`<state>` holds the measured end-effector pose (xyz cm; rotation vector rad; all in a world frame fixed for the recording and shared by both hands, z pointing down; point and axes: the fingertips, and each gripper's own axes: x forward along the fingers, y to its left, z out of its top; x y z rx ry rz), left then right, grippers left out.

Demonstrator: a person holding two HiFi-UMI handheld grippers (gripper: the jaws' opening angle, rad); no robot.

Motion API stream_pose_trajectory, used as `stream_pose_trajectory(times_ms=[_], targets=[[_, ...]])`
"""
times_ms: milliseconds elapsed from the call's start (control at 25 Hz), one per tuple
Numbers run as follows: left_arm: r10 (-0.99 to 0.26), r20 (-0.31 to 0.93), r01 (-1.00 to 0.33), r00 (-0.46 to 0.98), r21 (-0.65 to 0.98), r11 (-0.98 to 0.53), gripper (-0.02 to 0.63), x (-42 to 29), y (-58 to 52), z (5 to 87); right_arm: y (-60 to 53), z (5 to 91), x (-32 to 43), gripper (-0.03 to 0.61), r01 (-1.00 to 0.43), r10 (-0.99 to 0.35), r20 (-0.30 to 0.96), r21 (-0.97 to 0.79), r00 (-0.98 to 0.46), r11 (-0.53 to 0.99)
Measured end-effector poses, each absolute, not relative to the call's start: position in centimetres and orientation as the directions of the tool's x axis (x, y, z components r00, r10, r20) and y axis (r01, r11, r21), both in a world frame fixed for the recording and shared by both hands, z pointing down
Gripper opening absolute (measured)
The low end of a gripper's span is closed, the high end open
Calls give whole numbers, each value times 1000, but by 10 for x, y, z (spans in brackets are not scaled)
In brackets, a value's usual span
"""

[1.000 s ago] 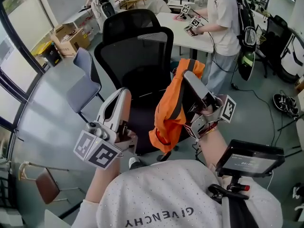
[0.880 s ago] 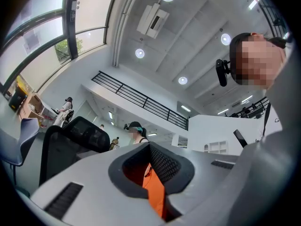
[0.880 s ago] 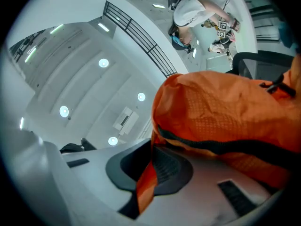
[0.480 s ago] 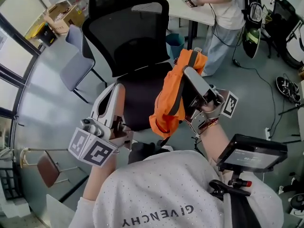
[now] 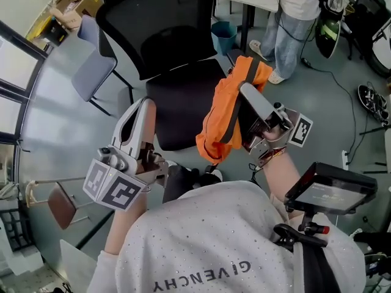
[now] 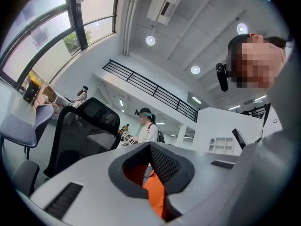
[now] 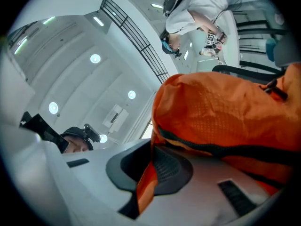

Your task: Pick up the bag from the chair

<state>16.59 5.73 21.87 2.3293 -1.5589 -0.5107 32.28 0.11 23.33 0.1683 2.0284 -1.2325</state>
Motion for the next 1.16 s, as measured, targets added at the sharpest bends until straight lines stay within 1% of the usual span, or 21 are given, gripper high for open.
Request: stream_pose_trajectory(times_ms=[200, 840, 1160], targets=[[-925, -108, -834, 365, 404, -377, 2, 183, 63, 219, 6, 246, 339, 12, 445, -277, -637, -729, -720, 521], [-915, -118, -819, 385, 414, -398, 2, 177, 53, 214, 1, 252, 332, 13, 399, -301, -607, -748, -736, 531], [-917, -122, -820, 380, 414, -395, 2, 162, 51, 214, -6, 253, 323, 12, 391, -310, -605, -749, -734, 535]])
